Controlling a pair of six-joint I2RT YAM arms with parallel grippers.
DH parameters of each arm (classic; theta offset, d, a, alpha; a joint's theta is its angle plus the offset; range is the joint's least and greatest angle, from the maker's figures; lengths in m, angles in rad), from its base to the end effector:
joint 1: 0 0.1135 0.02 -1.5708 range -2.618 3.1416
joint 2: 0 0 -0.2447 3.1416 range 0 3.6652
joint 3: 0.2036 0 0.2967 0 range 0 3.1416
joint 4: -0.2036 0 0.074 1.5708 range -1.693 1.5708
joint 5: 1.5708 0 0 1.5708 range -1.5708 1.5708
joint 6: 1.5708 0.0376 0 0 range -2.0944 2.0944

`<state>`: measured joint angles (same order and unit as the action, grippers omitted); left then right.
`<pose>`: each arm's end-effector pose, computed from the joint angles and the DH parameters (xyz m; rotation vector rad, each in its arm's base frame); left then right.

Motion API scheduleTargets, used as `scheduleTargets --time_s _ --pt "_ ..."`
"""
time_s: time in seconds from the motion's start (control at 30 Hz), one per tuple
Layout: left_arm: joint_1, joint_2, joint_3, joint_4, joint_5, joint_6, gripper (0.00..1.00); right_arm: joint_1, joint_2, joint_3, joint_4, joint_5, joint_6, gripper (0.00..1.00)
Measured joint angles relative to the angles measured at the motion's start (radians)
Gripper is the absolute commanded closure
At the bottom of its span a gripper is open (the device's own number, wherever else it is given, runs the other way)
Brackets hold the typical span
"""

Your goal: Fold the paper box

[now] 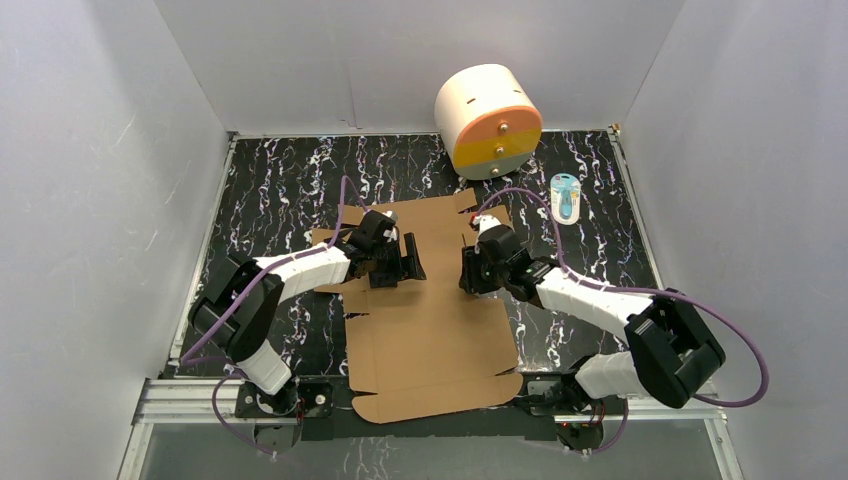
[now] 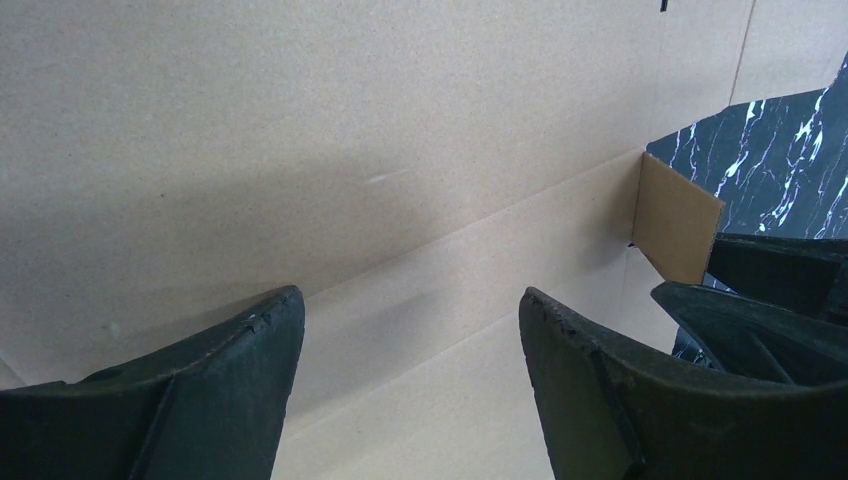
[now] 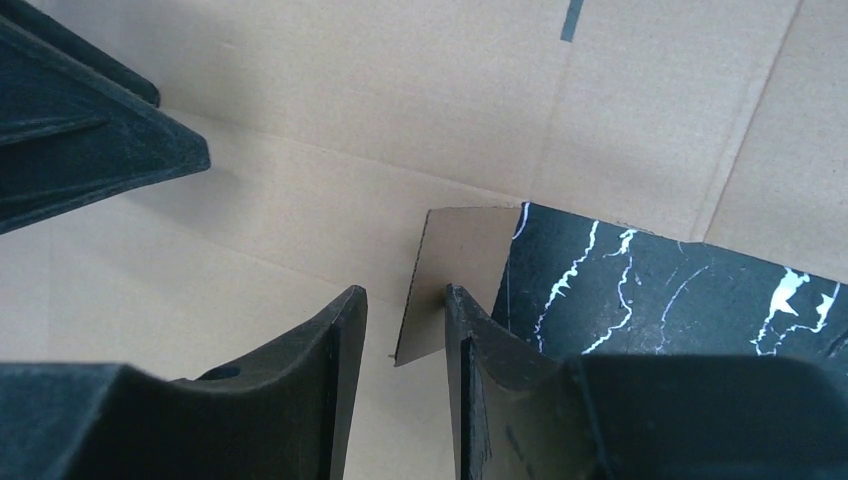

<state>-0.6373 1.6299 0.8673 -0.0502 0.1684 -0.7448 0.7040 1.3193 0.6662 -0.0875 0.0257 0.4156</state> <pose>0.2875 -0.2207 0.1198 -0.0512 2.5421 -0.8103 0.2359 0.1991 0.1463 -0.3276 2.3498 0.5294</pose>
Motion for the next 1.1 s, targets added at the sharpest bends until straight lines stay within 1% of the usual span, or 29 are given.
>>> scheduleTargets --time_s 0.27,0.4,0.57,0.67,0.87,1.0,1.1 --pt "-0.005 -0.008 0.006 -0.022 -0.015 0.010 0.21 0.012 0.004 0.015 -0.042 0.087 -0.006 0.49" --pt "-0.007 -0.041 0.033 -0.102 -0.053 0.036 0.19 0.012 -0.027 0.015 -0.049 0.122 -0.025 0.46" --pt "0.019 -0.124 0.114 -0.203 -0.090 0.073 0.19 0.012 -0.058 0.015 -0.047 0.148 -0.041 0.40" --pt "0.072 -0.158 0.161 -0.243 -0.095 0.094 0.19 0.012 -0.066 0.014 -0.045 0.159 -0.056 0.35" --pt "0.276 -0.166 0.220 -0.328 -0.072 0.145 0.18 0.012 -0.095 0.014 -0.040 0.172 -0.094 0.30" --pt "0.399 -0.129 0.285 -0.385 -0.048 0.190 0.18 0.012 -0.117 0.014 -0.021 0.182 -0.116 0.27" --pt "0.486 -0.066 0.354 -0.415 -0.021 0.225 0.18 0.012 -0.124 0.014 -0.002 0.182 -0.133 0.25"
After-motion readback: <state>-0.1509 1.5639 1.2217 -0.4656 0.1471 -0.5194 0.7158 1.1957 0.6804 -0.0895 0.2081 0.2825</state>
